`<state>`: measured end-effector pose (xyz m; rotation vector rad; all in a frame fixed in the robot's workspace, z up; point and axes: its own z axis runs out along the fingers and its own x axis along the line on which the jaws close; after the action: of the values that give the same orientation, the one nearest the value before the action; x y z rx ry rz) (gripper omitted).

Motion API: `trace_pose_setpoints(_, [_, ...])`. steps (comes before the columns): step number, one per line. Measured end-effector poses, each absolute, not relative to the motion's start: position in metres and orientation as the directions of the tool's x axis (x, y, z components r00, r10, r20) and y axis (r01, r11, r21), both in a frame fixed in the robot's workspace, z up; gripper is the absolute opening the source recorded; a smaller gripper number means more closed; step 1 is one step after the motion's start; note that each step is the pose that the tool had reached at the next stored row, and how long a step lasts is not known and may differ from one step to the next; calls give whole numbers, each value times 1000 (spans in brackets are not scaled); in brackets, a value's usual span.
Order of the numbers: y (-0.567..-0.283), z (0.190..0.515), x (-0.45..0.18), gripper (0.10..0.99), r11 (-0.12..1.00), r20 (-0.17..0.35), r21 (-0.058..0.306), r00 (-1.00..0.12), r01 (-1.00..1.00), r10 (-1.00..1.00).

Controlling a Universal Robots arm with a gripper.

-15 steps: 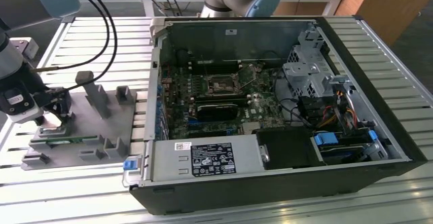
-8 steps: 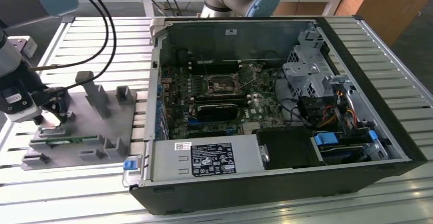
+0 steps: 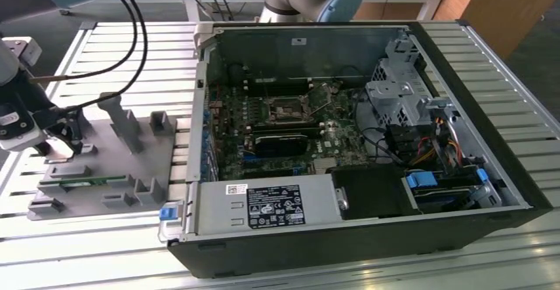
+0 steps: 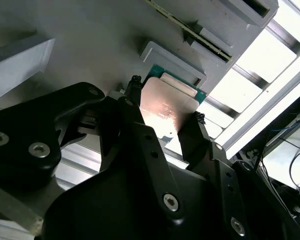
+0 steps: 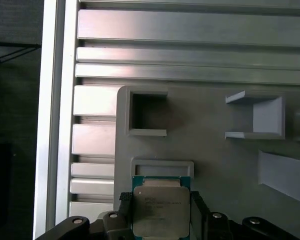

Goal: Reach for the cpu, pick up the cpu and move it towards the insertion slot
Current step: 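Pick up the cpu and move it towards the insertion slot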

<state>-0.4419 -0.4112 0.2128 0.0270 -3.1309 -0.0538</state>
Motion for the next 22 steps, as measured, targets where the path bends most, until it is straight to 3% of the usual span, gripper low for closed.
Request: trace_pose_setpoints(22, [-411,243,-442,541,999,10,34,-1000,-17,-17])
